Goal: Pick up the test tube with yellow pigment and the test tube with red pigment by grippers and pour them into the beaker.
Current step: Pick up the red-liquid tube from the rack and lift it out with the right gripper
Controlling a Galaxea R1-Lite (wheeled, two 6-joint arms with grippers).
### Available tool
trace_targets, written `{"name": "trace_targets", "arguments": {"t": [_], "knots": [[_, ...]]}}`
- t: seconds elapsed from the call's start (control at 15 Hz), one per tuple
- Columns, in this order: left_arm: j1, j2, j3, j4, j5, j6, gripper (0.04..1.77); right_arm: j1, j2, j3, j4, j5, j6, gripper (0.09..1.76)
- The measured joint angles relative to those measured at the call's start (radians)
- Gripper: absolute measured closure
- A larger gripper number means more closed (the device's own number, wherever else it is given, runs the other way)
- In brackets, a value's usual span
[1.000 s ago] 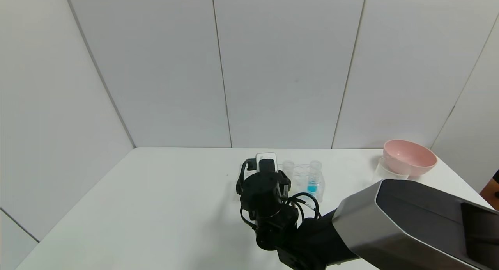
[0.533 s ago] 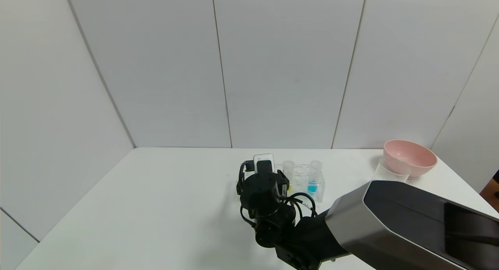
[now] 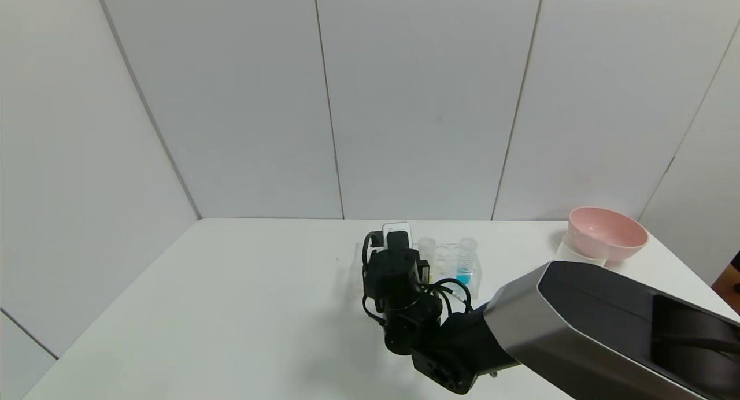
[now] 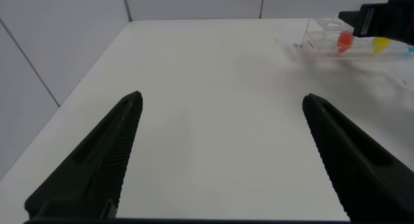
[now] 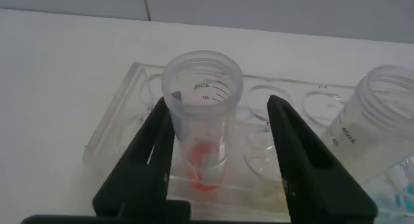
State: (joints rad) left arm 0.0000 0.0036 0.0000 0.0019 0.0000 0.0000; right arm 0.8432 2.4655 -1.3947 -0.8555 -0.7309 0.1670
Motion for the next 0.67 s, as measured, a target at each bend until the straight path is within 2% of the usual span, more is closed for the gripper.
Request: {"name": "trace_targets", "arguments": {"t": [0.13, 0.2, 0.27, 0.67], "knots": [[0.0, 0.0, 0.0, 0.0, 0.0, 0.0, 0.05, 0.0, 0.001, 0.0, 0.0, 0.002, 0.001, 1.05], [0.0, 0.0, 0.0, 0.0, 0.0, 0.0, 0.05, 0.0, 0.002, 0.0, -0.001, 0.006, 0.001, 1.24], [0.0, 0.0, 0.0, 0.0, 0.0, 0.0, 0.05, 0.0, 0.004, -0.001, 0.0, 0.004, 0.001, 1.34], [0.0, 0.0, 0.0, 0.0, 0.0, 0.0, 0.05, 0.003, 0.004, -0.002, 0.01, 0.001, 0.004, 1.34]]}}
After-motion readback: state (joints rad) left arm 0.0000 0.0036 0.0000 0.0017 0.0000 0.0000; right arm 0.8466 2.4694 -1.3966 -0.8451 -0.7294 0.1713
